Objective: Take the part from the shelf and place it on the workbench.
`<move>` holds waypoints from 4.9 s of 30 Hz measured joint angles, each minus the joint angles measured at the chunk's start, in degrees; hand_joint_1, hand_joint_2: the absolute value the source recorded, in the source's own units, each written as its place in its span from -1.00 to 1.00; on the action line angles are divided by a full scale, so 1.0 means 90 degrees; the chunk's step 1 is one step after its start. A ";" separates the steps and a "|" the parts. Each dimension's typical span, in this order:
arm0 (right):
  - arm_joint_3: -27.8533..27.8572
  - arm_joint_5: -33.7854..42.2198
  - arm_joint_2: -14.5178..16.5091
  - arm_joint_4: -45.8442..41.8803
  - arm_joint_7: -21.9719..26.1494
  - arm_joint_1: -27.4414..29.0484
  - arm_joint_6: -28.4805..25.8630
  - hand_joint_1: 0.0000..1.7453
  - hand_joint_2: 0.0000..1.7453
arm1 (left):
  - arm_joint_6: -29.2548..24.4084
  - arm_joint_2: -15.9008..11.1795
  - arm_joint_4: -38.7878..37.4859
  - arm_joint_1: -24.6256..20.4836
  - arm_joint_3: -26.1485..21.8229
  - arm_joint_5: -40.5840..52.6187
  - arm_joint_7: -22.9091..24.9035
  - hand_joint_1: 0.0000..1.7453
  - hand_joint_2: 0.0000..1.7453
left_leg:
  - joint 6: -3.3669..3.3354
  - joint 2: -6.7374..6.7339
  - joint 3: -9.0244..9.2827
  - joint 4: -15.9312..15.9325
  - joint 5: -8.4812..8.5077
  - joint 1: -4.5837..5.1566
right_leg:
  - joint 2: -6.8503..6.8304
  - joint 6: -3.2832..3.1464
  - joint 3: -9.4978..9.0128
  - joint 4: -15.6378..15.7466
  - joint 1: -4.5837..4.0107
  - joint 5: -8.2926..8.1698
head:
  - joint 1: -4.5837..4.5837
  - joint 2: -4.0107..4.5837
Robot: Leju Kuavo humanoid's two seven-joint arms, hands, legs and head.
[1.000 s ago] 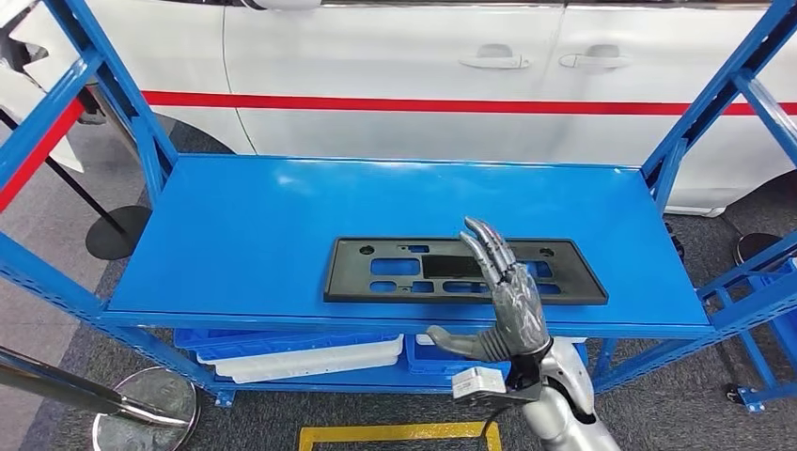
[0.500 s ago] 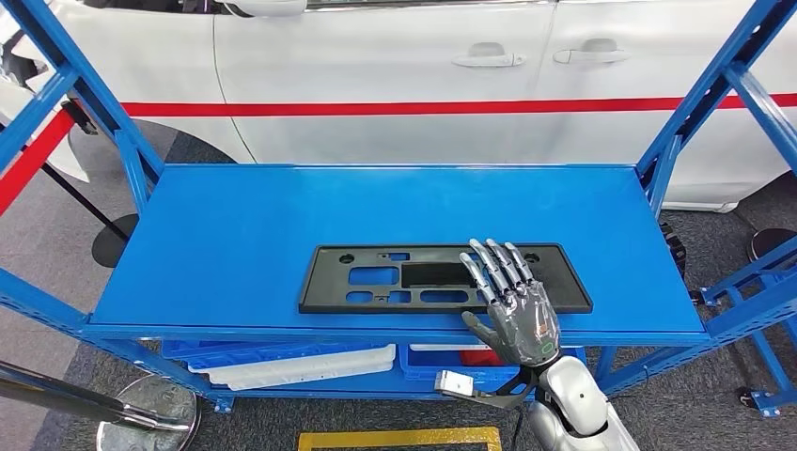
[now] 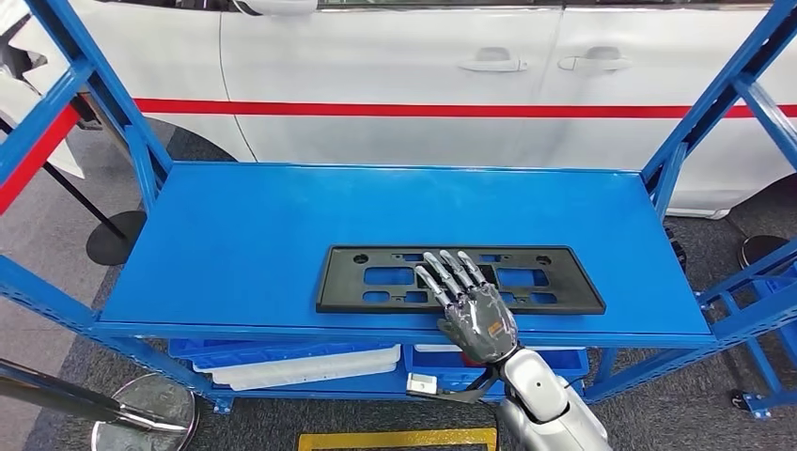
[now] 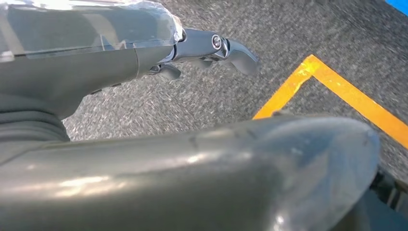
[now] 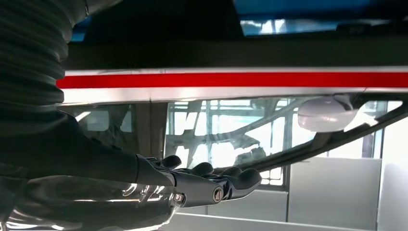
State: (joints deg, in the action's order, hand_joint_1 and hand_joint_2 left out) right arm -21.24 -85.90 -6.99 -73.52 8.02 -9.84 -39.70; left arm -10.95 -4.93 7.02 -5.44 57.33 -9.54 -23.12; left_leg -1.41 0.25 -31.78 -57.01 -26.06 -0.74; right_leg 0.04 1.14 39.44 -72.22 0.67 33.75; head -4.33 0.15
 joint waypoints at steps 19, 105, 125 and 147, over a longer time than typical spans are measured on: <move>-0.0250 0.0046 0.0094 0.0483 0.0002 -0.0302 -0.0037 -1.00 1.00 | 0.0001 -0.0019 -0.0003 0.0020 0.0015 -0.0001 -0.0009 -1.00 -1.00 | 0.0263 0.0009 -0.0525 -0.1257 -0.0437 -0.0007 | -0.0011 -0.0299 -0.0734 0.1525 -0.0040 -0.0762 | -0.0002 0.0000; -0.0753 1.2902 0.0118 -0.4722 0.2949 -0.0763 0.7412 1.00 1.00 | 0.0281 -0.0183 -0.0019 -0.0232 0.0052 0.0007 -0.1353 -1.00 1.00 | 0.0256 0.0025 -0.0373 -0.0806 -0.0528 0.0042 | -0.0022 -0.0256 -0.0730 0.1614 0.0007 -0.0852 | -0.0002 0.0000; -0.1240 1.1282 -0.0019 -0.4380 0.3033 -0.0441 0.6203 1.00 1.00 | 0.0022 -0.0540 -0.0115 -0.0073 0.0197 0.0007 0.0127 -1.00 1.00 | 0.0014 -0.0001 -0.0407 -0.0164 0.0203 0.0008 | -0.0010 0.0062 -0.0245 -0.0131 0.0011 0.0122 | 0.0000 0.0000; -0.0854 1.1230 -0.0268 -0.4748 0.3075 -0.0373 0.6948 1.00 1.00 | -0.0113 -0.0511 -0.0157 -0.0031 0.0347 0.0007 0.0230 -1.00 1.00 | 0.0128 0.0014 0.0287 -0.0051 -0.0229 0.0074 | -0.0070 -0.0190 -0.0645 0.1542 -0.0125 -0.0915 | -0.0001 0.0000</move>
State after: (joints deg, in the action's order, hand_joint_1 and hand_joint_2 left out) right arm -28.93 15.17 -9.40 -116.26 35.69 -13.20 22.84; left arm -11.97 -9.53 5.60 -5.72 60.45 -9.49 -21.05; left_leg -0.26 0.37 -29.19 -57.47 -28.13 -0.07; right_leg -0.58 -0.57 33.63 -58.34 -0.46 25.51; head -4.34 0.15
